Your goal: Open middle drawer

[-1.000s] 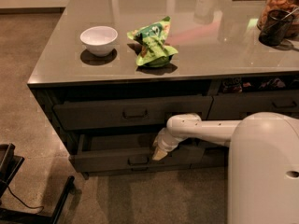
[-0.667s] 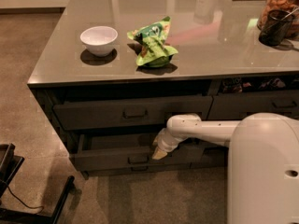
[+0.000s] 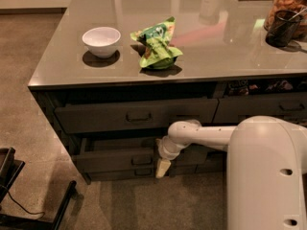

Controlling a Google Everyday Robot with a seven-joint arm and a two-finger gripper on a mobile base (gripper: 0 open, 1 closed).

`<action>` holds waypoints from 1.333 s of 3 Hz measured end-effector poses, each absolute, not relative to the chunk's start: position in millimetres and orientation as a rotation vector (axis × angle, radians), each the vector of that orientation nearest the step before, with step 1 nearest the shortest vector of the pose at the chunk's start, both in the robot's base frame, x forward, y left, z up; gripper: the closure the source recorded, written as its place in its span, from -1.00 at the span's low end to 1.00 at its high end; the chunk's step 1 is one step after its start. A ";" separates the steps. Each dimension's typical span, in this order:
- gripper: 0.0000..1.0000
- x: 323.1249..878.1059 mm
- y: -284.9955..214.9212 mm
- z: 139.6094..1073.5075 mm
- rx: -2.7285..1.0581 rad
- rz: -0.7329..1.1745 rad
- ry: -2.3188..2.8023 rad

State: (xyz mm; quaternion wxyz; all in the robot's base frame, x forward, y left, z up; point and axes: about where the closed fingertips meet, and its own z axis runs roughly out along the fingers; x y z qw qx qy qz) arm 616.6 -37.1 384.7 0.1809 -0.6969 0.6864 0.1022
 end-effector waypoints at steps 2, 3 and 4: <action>-1.00 597.4 -44.5 385.1 -2.009 0.336 1.983; -1.00 585.1 -51.5 399.6 -1.995 0.383 1.998; -1.00 572.0 -60.5 416.4 -1.959 0.428 2.014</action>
Offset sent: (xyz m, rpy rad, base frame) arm -0.0290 -0.0157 0.0092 -0.0381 0.1010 0.0086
